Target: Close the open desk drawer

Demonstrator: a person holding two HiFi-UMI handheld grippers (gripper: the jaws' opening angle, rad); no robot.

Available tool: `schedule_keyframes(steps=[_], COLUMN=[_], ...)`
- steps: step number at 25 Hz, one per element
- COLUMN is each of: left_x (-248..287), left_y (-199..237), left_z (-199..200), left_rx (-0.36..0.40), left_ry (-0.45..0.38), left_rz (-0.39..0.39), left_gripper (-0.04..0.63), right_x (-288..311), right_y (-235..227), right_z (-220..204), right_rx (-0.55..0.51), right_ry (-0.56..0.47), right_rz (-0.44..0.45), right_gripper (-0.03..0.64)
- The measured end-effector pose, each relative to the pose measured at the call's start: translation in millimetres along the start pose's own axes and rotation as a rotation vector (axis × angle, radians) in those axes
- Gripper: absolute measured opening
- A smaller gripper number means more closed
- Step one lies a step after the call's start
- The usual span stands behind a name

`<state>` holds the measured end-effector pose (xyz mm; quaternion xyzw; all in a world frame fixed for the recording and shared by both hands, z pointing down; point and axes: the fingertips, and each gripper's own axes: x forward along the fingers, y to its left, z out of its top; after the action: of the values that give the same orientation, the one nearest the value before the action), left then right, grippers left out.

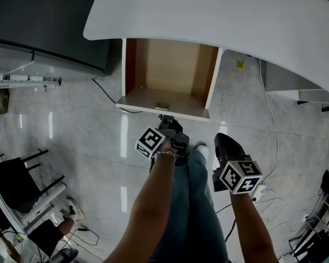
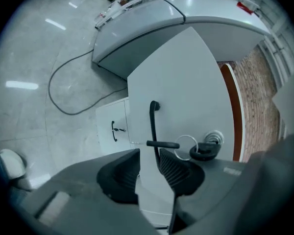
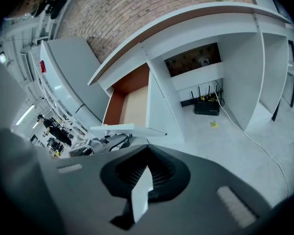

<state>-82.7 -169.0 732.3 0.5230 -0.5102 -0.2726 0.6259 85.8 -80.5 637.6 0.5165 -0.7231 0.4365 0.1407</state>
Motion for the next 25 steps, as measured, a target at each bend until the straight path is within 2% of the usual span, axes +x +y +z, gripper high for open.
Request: schedule_keyframes(steps=[1,4,9,18,25], left_x=[0.7,0.5,-1.7,-8.7,-15.7], left_y=[-2.4,-10.2,-10.3,-18.3,-38.6], left_z=[0.4,2.6,1.6,3.0,3.9], left_rx=[-0.021,-0.047,-0.017,-0.041,-0.043], left_ry=[0.000,0.010,0.034,0.015,0.002], left_rz=[-0.037,-0.127,-0.129,-0.118,-0.171], left_gripper=[0.107,0.005,0.014,0.015,0.015], right_x=[1.0,3.2,2.3,-2.6,-8.5], right_y=[2.1,6.8,4.1,6.7,12.5], right_z=[-1.8,-9.7,-19.2,-11.5,-7.3], right_rx=[0.006,-0.003,-0.025,-0.020,-0.028], right_ry=[0.002,0.016,0.038,0.016,0.011], right_rz=[0.002,0.007,0.003,0.000,0.007], right_gripper=[-0.002,0.000,0.000,0.000,0.000])
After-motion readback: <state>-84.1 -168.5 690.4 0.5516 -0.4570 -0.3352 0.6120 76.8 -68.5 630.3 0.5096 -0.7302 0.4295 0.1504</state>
